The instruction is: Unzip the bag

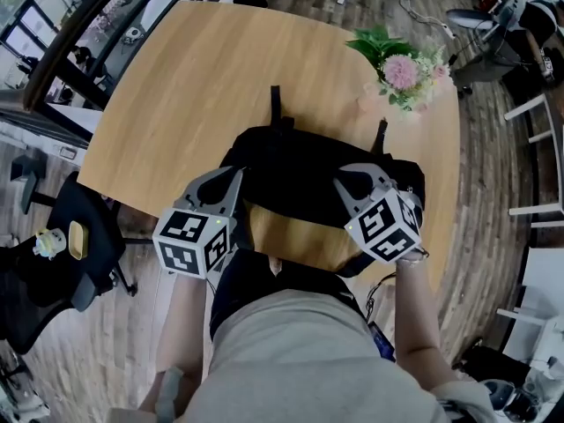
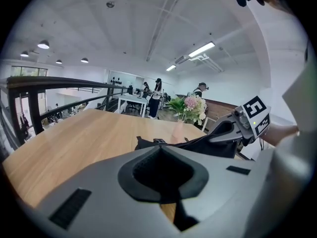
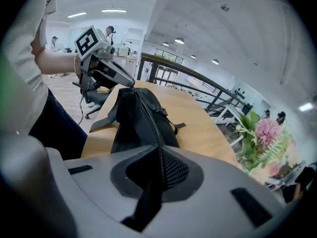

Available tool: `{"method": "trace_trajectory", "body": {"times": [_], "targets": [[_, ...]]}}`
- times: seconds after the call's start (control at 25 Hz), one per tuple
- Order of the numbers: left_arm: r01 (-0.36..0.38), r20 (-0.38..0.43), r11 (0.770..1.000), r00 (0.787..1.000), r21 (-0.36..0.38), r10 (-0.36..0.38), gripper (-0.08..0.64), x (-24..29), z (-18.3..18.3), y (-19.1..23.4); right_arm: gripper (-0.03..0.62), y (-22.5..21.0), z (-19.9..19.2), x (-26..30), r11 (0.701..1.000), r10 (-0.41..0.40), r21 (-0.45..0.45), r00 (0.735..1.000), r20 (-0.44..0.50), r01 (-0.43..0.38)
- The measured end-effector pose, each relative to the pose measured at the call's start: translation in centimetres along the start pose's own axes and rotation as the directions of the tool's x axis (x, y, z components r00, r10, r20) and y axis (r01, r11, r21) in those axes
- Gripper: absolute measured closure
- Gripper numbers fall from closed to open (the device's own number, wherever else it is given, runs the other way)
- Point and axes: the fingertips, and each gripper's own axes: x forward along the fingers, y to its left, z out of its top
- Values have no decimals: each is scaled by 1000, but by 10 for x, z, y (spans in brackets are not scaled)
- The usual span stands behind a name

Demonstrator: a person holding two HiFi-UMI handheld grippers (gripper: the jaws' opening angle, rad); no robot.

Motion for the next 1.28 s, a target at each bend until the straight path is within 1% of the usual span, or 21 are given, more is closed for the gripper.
{"method": "trace_trajectory", "body": {"times": [0.16,0.32,0.4,0.52,0.56,0.68,0.8,0.88,0.96,1.04,1.16,1.28], "targets": [[5,-7,1000,1000,3,-5,540,1,0,-1,565,0,-1,-1,1000,-9,2,1000,-3,9],[-6,-17,1000,1000,5,6,538,2,-2,3,560,1,1,1,1000,-25,3,1000,-1,25],[-27,-23,1000,999,10,27,538,3,-4,5,554,0,0,1,999,-34,8,999,-2,34],[-92,-21,995,995,32,93,538,3,-2,16,538,-1,-1,0,998,-52,21,999,-6,52],[-102,-16,994,995,32,103,538,2,0,19,531,-1,-1,0,998,-56,31,998,-3,56],[-92,10,996,996,21,91,538,0,10,20,501,-2,2,-4,995,-65,73,998,18,64],[-53,45,998,998,34,52,537,4,26,8,467,-1,8,-9,991,-63,124,997,46,57],[-6,62,999,998,37,4,537,11,35,-7,447,0,11,-13,985,-65,164,995,70,53],[56,73,998,996,43,-59,538,20,42,-28,433,-2,15,-20,974,-84,220,990,111,57],[122,74,991,989,52,-126,538,28,47,-50,434,-8,20,-31,951,-119,302,977,178,61],[215,59,975,974,58,-218,538,40,48,-81,440,-14,26,-47,907,-182,419,945,272,54],[290,38,954,955,75,-293,538,48,46,-110,453,-14,29,-60,865,-220,501,918,329,28]]}}
